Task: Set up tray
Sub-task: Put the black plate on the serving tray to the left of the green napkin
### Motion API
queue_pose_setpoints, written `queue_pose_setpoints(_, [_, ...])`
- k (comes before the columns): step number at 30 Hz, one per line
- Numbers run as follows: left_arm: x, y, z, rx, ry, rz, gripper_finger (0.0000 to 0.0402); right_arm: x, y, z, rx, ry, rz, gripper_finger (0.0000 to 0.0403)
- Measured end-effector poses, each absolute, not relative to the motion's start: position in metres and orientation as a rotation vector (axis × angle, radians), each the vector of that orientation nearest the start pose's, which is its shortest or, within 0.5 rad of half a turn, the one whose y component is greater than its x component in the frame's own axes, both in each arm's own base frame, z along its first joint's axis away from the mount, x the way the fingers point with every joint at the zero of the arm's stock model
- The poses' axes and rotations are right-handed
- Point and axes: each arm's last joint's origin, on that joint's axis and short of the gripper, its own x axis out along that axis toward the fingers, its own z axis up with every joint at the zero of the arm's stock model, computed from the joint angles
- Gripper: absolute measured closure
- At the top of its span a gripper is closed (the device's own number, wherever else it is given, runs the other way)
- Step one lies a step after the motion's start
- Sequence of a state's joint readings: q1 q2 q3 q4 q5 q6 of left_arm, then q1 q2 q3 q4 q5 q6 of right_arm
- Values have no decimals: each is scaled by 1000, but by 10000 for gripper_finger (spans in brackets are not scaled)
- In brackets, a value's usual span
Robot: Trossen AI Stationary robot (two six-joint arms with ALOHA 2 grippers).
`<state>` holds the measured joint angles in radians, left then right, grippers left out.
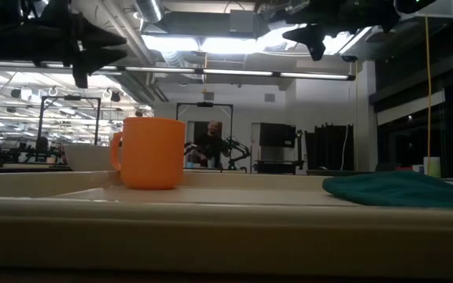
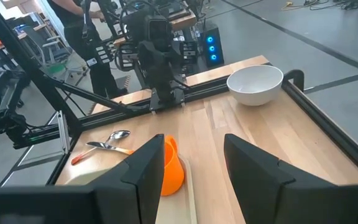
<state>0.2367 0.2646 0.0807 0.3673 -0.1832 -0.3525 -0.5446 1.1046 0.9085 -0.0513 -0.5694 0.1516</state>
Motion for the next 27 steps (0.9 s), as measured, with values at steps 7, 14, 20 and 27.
queue_pose_setpoints(7, [98, 29, 199, -304, -206, 394, 258, 216, -112, 328, 274, 212, 9, 231])
queue_pose_setpoints(14, [98, 30, 188, -304, -94, 441, 258, 221, -115, 323, 233, 223, 13, 231])
queue_pose_setpoints(20, [97, 32, 186, -278, -79, 528, 258, 228, -120, 316, 248, 237, 20, 231])
queue_pose_setpoints(27, [98, 29, 187, -346, -92, 464, 258, 235, -116, 311, 253, 257, 53, 231])
